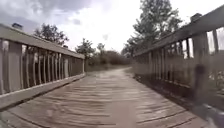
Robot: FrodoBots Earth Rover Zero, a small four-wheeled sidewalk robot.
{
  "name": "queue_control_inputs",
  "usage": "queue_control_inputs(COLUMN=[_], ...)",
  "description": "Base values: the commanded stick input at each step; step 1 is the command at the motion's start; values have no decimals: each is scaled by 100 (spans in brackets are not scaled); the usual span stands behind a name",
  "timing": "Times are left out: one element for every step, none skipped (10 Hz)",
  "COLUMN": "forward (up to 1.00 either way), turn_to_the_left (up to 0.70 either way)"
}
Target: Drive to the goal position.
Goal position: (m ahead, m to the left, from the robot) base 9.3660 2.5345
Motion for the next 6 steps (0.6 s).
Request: queue_control_inputs(forward=[70, 70, 70, 70, 70, 70], turn_to_the_left=[0, 0, 0, 0, 0, 0])
